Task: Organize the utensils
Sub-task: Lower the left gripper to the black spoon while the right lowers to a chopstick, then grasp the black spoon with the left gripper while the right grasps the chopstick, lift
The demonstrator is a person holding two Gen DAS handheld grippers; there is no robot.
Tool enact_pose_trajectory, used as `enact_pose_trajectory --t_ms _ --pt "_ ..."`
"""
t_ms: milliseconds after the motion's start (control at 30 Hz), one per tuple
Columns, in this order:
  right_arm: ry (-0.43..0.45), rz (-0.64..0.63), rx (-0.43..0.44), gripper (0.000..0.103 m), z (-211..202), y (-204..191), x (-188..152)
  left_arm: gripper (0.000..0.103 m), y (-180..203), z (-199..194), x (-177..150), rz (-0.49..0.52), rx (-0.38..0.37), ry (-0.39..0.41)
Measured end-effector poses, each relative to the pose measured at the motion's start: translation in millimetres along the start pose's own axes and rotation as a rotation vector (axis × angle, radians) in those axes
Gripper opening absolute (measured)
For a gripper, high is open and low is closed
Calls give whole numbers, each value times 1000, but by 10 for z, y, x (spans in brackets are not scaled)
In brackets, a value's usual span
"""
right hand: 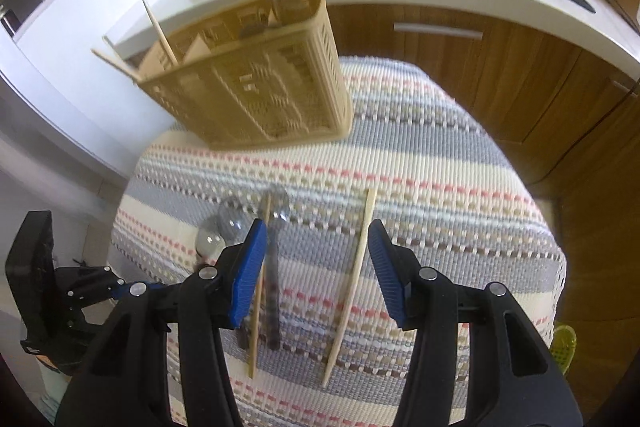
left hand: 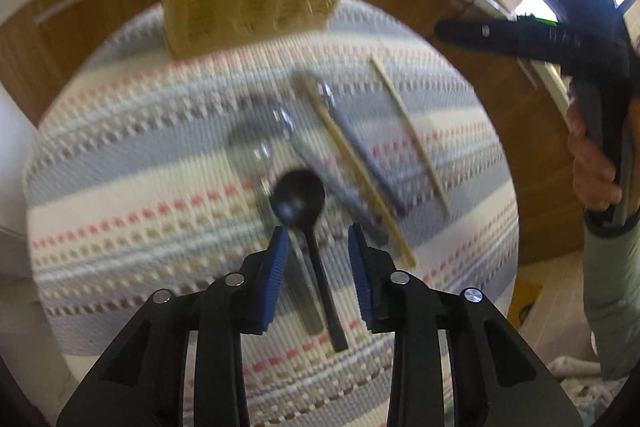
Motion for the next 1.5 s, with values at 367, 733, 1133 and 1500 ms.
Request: enact_pose_trajectory --t_ms 367,733,1133,1500 --pt "-95 -18 -3 49 282 46 -242 24 146 304 -60 40 57 -83" --pt "-160 34 7 49 463 251 -335 24 196 474 96 32 128 -72" --pt "-248 14 -40 31 767 265 -314 33 264 641 300 76 201 -55" --pt "-311 -96 -186 6 893 32 -337 9 231 687 471 86 215 -65"
Point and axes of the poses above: each gripper's, at about its wrist camera, not at the fingertips, and z roughly the way its jaws point, y to its right, x to its top, the point moved 5 cm from there along z, roughly the way its jaws point, and after that the axes turned 1 degree about x, right-handed, at the moved point
